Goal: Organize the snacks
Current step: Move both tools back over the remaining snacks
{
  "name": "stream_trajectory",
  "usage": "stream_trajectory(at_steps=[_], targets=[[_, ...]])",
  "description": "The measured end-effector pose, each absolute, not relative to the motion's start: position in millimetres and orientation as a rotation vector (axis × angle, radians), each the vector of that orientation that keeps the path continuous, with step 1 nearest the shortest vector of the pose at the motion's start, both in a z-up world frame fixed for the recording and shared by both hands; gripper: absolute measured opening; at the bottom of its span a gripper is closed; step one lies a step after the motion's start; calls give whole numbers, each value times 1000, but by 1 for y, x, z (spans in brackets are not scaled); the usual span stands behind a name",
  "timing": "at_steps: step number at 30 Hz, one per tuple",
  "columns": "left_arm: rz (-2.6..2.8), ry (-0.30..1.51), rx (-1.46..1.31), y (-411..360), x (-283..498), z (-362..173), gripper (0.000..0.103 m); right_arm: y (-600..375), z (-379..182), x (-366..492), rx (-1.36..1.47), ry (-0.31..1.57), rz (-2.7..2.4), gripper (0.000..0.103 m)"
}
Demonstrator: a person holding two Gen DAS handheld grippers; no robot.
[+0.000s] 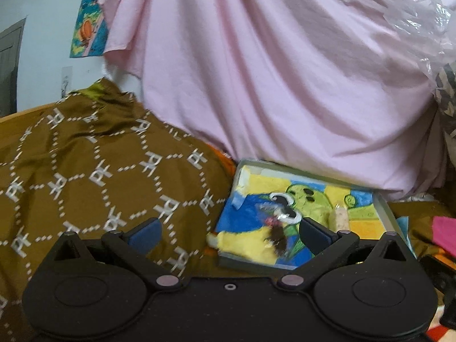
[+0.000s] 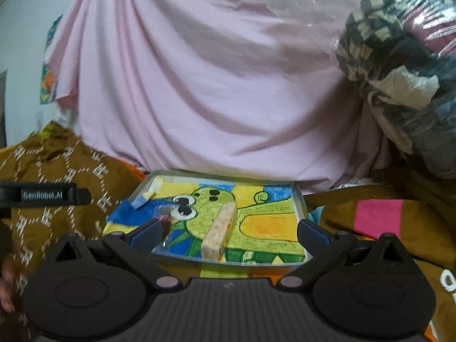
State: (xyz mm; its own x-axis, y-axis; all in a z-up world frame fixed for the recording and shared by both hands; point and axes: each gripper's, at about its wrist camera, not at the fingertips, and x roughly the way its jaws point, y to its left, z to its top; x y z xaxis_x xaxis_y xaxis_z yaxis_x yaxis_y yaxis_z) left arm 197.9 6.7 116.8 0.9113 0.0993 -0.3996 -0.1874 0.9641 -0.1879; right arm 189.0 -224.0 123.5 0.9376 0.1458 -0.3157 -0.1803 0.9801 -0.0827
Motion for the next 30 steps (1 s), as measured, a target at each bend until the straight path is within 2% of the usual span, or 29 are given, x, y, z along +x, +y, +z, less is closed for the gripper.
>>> stream_trajectory(at_steps=[21,30], targets=[[107,710,-138,26,134,56,102,-207,65,81,-426,431,486,103],[73,845,-71,22,115,25,102,-204,38,65,-472,557,553,103]])
